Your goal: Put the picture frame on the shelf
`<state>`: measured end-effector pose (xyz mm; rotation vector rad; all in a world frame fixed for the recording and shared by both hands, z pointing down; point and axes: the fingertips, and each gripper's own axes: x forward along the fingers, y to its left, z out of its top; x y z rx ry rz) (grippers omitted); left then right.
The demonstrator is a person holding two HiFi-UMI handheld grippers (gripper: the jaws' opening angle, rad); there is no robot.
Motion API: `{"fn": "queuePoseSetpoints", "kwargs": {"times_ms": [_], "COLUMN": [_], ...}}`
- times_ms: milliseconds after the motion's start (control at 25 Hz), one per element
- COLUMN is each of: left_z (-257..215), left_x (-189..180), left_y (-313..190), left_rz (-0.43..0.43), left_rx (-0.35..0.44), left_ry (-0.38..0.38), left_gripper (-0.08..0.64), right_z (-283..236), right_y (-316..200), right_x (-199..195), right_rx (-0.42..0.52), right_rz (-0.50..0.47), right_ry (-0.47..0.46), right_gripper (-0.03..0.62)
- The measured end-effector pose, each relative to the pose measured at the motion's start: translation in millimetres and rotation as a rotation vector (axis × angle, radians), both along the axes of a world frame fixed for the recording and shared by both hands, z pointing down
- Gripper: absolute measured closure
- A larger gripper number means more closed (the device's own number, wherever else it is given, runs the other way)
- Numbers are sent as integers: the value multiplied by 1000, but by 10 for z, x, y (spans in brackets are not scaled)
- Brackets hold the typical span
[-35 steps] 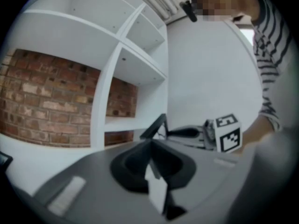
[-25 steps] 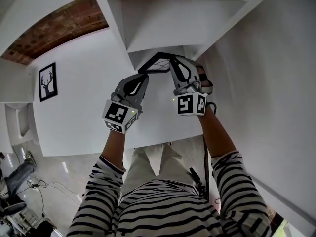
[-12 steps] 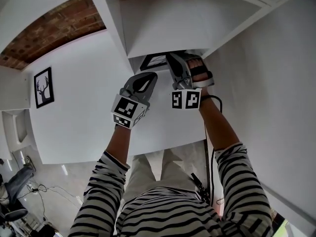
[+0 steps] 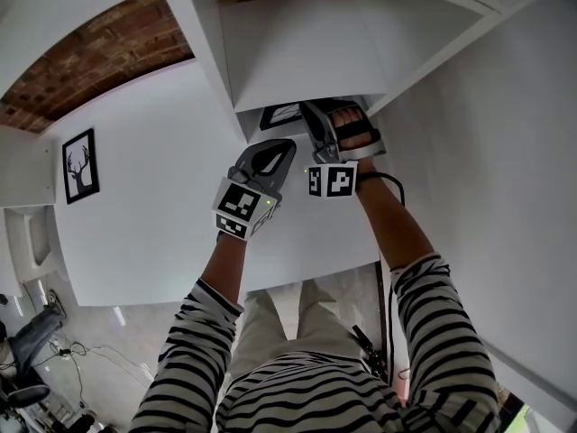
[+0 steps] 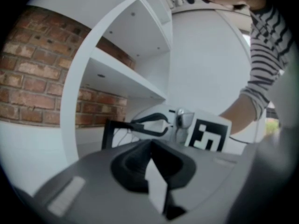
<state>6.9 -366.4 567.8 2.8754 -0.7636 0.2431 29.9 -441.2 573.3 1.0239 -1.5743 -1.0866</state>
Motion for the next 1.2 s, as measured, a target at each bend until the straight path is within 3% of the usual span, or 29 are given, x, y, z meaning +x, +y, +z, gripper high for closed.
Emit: {"fn": "queuePoseSetpoints", "kwargs": {"times_ms": [640, 1200], "left_z": [-10, -32], "left_x": [-17, -57], "left_y": [61, 64], "left_rz": [-6, -4], "left_rx": [-7, -13], "left_ry": [7, 13], "left_gripper": [552, 552], "right_z": [264, 252], "right_y": [-7, -12], "right_x": [-76, -64], "right_rx": [-7, -27], "right_rz": [11, 30], "right_ry": [131, 110], "right_gripper": [531, 526]}}
